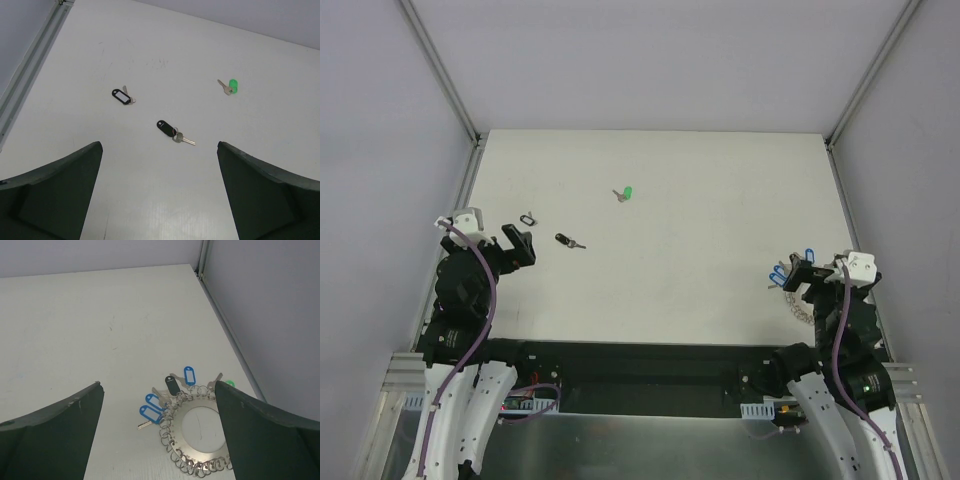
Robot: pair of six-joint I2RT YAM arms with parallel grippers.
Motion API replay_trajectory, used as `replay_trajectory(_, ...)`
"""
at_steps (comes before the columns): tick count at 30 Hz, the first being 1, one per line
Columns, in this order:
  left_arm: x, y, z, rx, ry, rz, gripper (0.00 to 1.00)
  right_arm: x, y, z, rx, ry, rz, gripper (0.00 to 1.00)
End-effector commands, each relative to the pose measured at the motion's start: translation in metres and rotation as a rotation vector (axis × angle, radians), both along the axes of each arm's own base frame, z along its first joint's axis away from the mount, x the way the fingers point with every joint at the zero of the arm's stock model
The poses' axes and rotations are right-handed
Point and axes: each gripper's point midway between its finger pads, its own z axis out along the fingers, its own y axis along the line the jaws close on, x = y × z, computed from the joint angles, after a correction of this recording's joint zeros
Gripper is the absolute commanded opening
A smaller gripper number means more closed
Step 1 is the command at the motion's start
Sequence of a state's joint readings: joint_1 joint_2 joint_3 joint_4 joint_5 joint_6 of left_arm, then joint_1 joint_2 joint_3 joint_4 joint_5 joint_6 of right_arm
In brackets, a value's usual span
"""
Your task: Put the keys on the keyring
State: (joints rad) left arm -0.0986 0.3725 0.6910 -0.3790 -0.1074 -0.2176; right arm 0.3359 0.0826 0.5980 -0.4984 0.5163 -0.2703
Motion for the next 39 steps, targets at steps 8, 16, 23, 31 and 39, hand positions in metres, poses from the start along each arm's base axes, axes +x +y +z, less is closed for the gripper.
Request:
replay_trajectory(8, -0.006, 0.006, 0.015, 0.008, -0.085, 0.027, 0.99, 0.018, 0.022, -0.018, 0.006, 0.216, 0.065, 0.96)
replay_trajectory(16, -0.015, 0.0, 0.018, 0.012, -0.12, -0.003, 0.99, 0.035, 0.027, -0.065, 0.062, 0.602, -0.09, 0.96)
replay_trajectory(23, -0.023, 0.001, 0.019, 0.021, -0.142, -0.001, 0.99, 0.061, 0.021, -0.121, 0.243, 0.816, -0.281, 0.96)
replay_trajectory(31, -0.028, 0.002, 0.021, 0.02, -0.16, -0.001, 0.99, 0.074, -0.008, -0.178, 0.463, 0.909, -0.463, 0.97)
replay_trajectory(39, -0.028, 0.001, 0.022, 0.022, -0.163, -0.004, 0.99, 0.076, -0.012, -0.212, 0.506, 1.028, -0.453, 0.99)
